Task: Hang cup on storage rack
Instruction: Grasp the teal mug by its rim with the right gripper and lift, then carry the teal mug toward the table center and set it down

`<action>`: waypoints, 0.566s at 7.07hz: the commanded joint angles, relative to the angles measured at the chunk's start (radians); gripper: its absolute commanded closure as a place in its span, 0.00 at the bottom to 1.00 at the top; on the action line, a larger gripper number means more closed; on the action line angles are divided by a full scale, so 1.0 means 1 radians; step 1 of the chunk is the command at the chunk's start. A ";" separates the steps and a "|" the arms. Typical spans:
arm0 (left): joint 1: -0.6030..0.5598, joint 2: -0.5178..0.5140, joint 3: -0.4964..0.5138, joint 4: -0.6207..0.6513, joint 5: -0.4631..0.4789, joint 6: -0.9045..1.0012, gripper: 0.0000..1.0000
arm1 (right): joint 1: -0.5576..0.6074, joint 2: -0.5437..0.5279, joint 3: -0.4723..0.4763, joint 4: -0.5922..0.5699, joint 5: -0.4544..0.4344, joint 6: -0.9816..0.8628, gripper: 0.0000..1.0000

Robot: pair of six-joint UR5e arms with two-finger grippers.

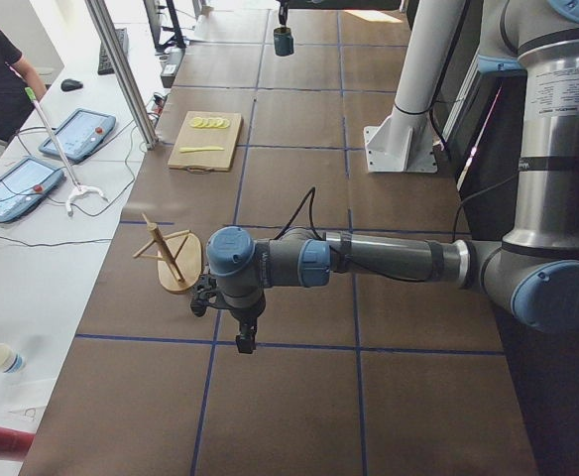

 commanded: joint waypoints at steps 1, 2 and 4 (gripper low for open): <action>0.000 0.002 -0.001 0.000 0.000 0.000 0.00 | -0.172 0.232 0.011 -0.069 -0.074 0.283 1.00; 0.000 0.003 -0.001 0.000 0.000 0.000 0.00 | -0.310 0.315 0.003 -0.071 -0.178 0.441 1.00; 0.000 0.005 -0.001 0.000 0.000 0.000 0.00 | -0.513 0.491 -0.096 -0.068 -0.375 0.664 1.00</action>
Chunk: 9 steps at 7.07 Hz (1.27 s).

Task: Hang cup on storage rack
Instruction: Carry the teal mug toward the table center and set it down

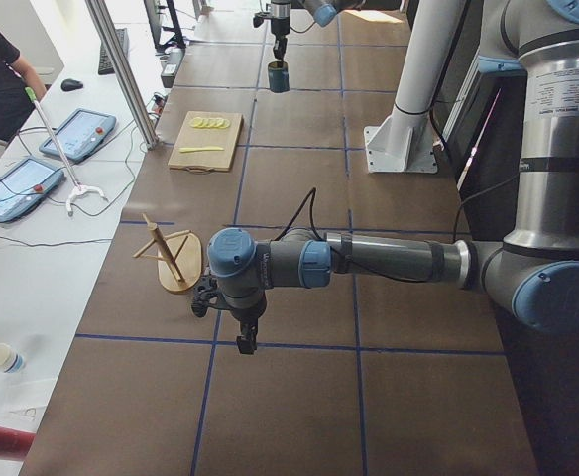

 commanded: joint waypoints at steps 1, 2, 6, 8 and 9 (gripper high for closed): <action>0.000 0.003 0.000 0.000 0.000 0.001 0.00 | -0.162 0.206 -0.142 -0.001 -0.146 0.216 1.00; 0.000 0.004 0.003 0.000 0.002 0.002 0.00 | -0.199 0.241 -0.173 -0.002 -0.191 0.243 1.00; 0.000 0.008 0.005 0.000 0.002 0.002 0.00 | -0.260 0.272 -0.253 -0.001 -0.251 0.385 1.00; 0.000 0.008 0.005 0.000 0.002 0.002 0.00 | -0.283 0.276 -0.269 0.001 -0.253 0.385 0.99; 0.000 0.008 0.005 0.000 0.000 0.002 0.00 | -0.291 0.281 -0.276 0.001 -0.254 0.381 0.98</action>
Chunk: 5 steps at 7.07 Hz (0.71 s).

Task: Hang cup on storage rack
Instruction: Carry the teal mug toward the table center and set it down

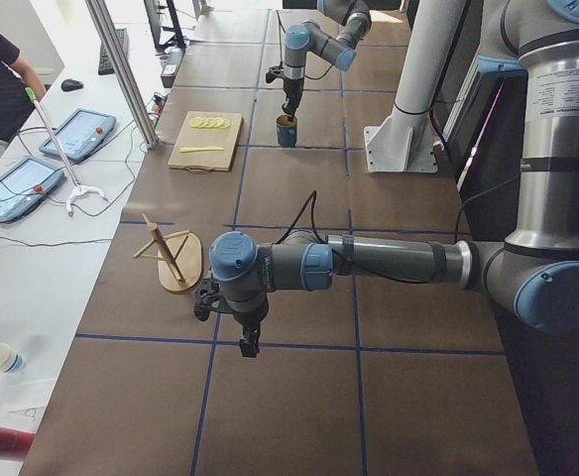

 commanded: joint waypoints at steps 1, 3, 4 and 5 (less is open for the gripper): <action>0.000 0.000 0.000 0.000 0.000 0.000 0.00 | -0.014 0.012 -0.010 0.001 0.000 -0.002 0.93; 0.000 0.000 0.000 0.000 0.000 0.000 0.00 | -0.016 0.012 -0.019 0.004 0.000 -0.005 0.57; 0.000 0.000 0.000 0.000 0.000 0.002 0.00 | -0.016 0.014 -0.016 0.002 -0.004 -0.008 0.01; 0.000 0.000 0.000 -0.002 0.002 0.005 0.00 | -0.014 0.019 -0.007 0.004 -0.023 -0.008 0.00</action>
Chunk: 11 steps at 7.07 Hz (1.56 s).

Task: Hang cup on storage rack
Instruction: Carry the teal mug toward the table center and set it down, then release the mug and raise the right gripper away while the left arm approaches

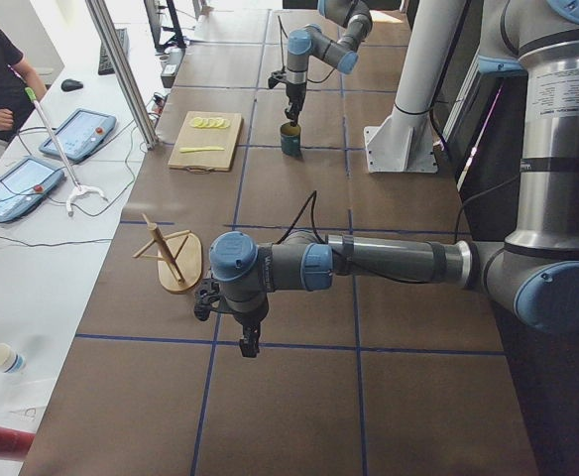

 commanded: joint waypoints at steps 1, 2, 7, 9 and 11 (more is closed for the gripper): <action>0.000 -0.006 -0.008 -0.001 0.000 0.001 0.00 | 0.002 0.006 0.022 0.001 -0.016 -0.003 0.00; 0.000 -0.006 -0.050 0.000 0.001 -0.002 0.00 | 0.023 0.006 0.044 -0.001 -0.008 -0.004 0.00; 0.194 -0.001 -0.406 0.012 -0.089 -0.044 0.00 | 0.307 -0.132 0.145 -0.007 0.199 -0.233 0.00; 0.371 -0.062 -0.420 -0.042 -0.092 -0.205 0.00 | 0.437 -0.239 0.139 -0.004 0.270 -0.504 0.00; 0.515 -0.176 -0.414 -0.146 -0.064 -0.371 0.00 | 0.540 -0.360 0.134 0.002 0.311 -0.791 0.00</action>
